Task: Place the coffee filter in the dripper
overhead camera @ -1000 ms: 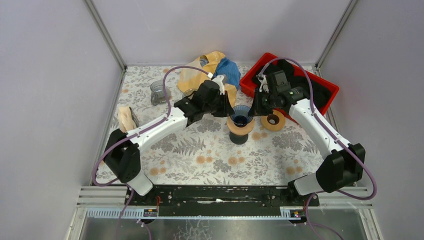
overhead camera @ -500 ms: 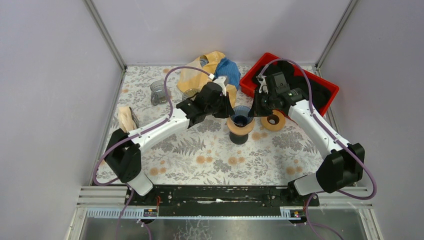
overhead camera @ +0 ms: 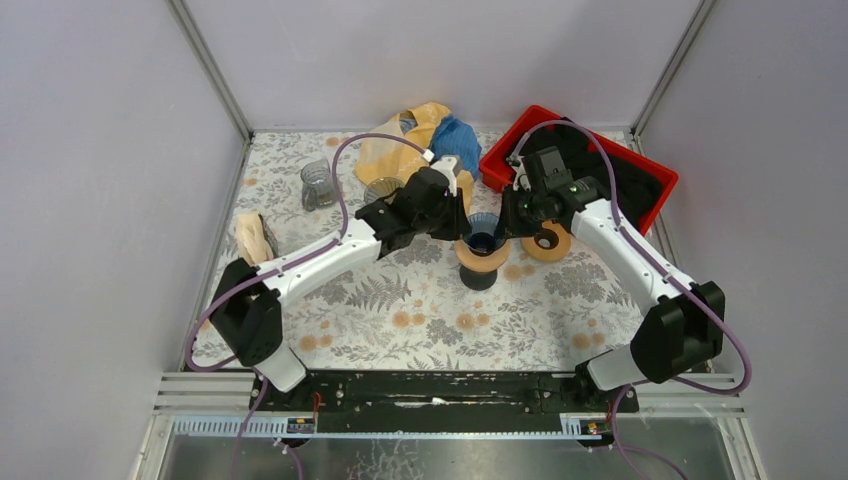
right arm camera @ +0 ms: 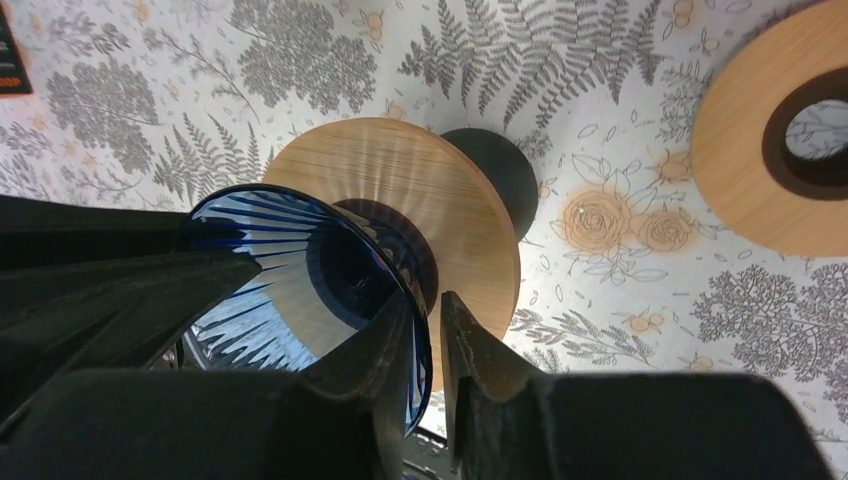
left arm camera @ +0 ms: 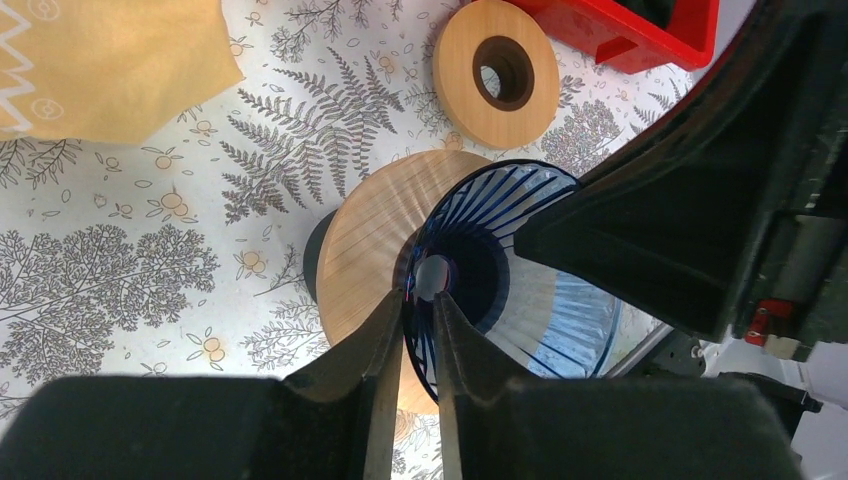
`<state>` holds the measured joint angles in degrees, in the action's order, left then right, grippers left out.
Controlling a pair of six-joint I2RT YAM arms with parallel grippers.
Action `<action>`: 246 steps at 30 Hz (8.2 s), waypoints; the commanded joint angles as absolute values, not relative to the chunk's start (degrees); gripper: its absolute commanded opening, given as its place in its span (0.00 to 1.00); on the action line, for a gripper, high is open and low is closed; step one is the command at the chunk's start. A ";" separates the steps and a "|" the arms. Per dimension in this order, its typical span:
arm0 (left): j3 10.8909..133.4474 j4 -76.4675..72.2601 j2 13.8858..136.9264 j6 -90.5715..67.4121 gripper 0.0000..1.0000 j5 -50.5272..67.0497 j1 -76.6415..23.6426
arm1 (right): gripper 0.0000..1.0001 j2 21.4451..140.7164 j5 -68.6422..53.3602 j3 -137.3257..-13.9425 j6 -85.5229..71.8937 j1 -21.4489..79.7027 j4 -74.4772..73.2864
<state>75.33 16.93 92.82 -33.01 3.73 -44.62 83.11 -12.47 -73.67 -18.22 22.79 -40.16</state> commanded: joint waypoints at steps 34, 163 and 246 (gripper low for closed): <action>67.37 23.14 73.34 -28.48 0.64 -8.02 -36.74 | 0.87 65.42 -7.17 -71.62 -16.94 23.64 -35.61; 69.48 36.60 66.38 -18.69 0.00 -0.19 19.99 | 0.99 48.46 -3.28 -50.98 -11.88 30.94 -21.67; 86.17 35.63 79.49 -33.66 0.00 -45.46 -54.40 | 0.92 65.36 9.15 -39.60 -1.96 52.54 36.04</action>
<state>84.53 35.64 79.13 -33.76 -42.63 -54.02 64.27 4.47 -39.53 -6.20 50.26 27.51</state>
